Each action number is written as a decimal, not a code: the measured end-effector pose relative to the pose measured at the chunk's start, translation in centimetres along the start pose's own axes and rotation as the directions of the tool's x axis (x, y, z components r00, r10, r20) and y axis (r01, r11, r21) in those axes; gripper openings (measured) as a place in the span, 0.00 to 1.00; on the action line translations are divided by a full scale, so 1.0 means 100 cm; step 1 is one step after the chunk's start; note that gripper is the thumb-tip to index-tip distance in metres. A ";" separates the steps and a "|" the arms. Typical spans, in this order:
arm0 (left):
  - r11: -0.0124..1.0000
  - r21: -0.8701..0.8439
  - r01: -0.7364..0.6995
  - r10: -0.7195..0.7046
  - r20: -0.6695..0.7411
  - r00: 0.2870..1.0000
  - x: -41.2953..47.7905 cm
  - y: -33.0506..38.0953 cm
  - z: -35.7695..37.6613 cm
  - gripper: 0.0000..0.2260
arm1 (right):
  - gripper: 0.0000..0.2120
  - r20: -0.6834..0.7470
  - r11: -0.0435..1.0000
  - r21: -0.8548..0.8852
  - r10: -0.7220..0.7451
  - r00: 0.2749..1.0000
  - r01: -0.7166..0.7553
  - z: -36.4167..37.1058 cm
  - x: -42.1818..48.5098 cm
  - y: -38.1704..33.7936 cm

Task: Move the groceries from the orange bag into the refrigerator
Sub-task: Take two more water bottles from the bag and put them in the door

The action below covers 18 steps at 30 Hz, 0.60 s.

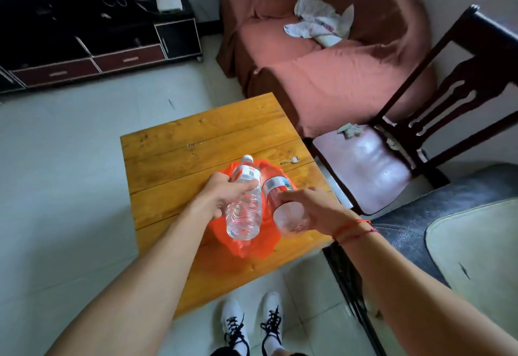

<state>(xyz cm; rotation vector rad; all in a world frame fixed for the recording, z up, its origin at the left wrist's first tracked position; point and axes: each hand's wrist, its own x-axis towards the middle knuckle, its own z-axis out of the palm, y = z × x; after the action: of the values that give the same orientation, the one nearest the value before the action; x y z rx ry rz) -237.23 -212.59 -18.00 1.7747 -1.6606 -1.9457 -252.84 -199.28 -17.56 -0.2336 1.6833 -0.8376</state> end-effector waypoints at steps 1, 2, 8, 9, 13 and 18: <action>0.999 -0.041 -0.030 0.031 0.010 0.999 -0.009 0.006 -0.005 0.12 | 0.25 0.015 1.000 0.019 -0.020 1.000 0.020 0.000 -0.009 -0.005; 0.995 -0.078 -0.060 0.062 0.016 0.998 -0.018 0.013 -0.008 0.11 | 0.24 0.035 0.998 0.029 -0.049 0.998 0.048 0.000 -0.016 -0.010; 0.942 -0.232 -0.244 0.268 0.081 0.960 -0.071 0.060 -0.030 0.21 | 0.12 0.139 0.949 0.010 -0.313 0.940 0.314 -0.004 -0.066 -0.061; 0.927 -0.249 -0.280 0.311 0.091 0.946 -0.080 0.069 -0.033 0.21 | 0.14 0.148 0.933 0.003 -0.357 0.922 0.360 -0.006 -0.073 -0.071; 0.860 -0.278 -0.429 0.462 0.065 0.885 -0.109 0.105 -0.048 0.30 | 0.20 0.166 0.854 -0.015 -0.511 0.844 0.520 -0.009 -0.103 -0.115; 0.742 -0.250 -0.622 0.646 0.022 0.763 -0.146 0.146 -0.070 0.32 | 0.18 0.087 0.722 -0.043 -0.685 0.723 0.690 -0.011 -0.149 -0.162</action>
<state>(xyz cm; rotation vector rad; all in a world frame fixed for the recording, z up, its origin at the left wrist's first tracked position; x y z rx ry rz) -235.65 -214.28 3.72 0.8508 -1.6775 -1.8099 -253.83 -202.12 4.25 -0.9813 1.5631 -1.2987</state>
